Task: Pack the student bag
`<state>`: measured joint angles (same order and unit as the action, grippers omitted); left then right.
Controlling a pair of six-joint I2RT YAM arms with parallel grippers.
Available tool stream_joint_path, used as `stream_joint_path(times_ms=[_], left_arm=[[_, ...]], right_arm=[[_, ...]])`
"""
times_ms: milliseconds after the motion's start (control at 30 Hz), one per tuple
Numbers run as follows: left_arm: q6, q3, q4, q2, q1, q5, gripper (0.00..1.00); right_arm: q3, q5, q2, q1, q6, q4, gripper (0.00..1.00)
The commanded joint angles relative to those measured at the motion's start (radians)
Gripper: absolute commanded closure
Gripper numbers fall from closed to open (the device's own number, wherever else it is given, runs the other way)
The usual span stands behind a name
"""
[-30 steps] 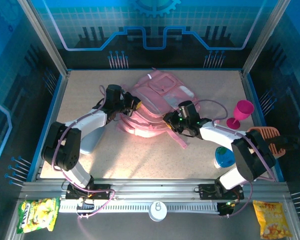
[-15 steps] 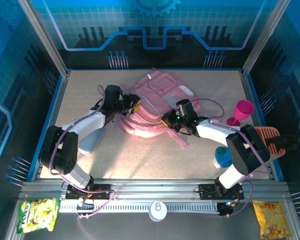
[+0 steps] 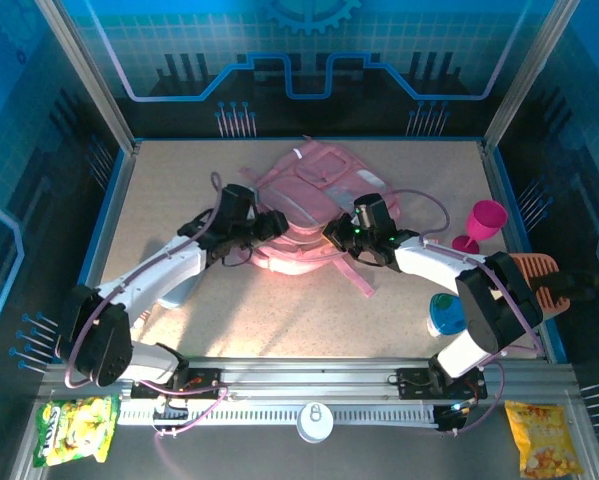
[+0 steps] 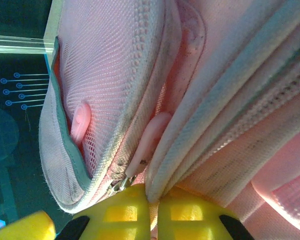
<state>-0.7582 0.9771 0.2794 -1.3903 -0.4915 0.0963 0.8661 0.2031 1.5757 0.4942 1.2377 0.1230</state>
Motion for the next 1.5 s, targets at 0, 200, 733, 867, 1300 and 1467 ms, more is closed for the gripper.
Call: stream_joint_path(times_ms=[0,200,733,867,1300,1467], left_arm=[[0.141,0.039,0.109,-0.019,-0.066,-0.067,0.45],[0.203,0.126,0.193,-0.122,-0.170,-0.156,0.51],[0.252,0.308,0.345,-0.315,-0.240,-0.324,0.65],[0.252,0.310,0.353,-0.334,-0.245,-0.325,0.69],[0.312,0.314,0.336,-0.329,-0.244,-0.298,0.93],[0.323,0.298,0.328,-0.308,-0.229,-0.285,1.00]], right_arm=[[0.047,0.011,-0.037,-0.022,-0.026,0.083,0.91],[0.051,0.013,-0.042,-0.025,-0.030,0.079,0.91],[0.044,0.016,-0.046,-0.030,-0.029,0.082,0.91],[0.040,0.015,-0.048,-0.031,-0.029,0.081,0.91],[0.030,0.009,-0.051,-0.042,-0.028,0.076,0.90],[0.021,-0.002,-0.059,-0.054,-0.045,0.058,0.90]])
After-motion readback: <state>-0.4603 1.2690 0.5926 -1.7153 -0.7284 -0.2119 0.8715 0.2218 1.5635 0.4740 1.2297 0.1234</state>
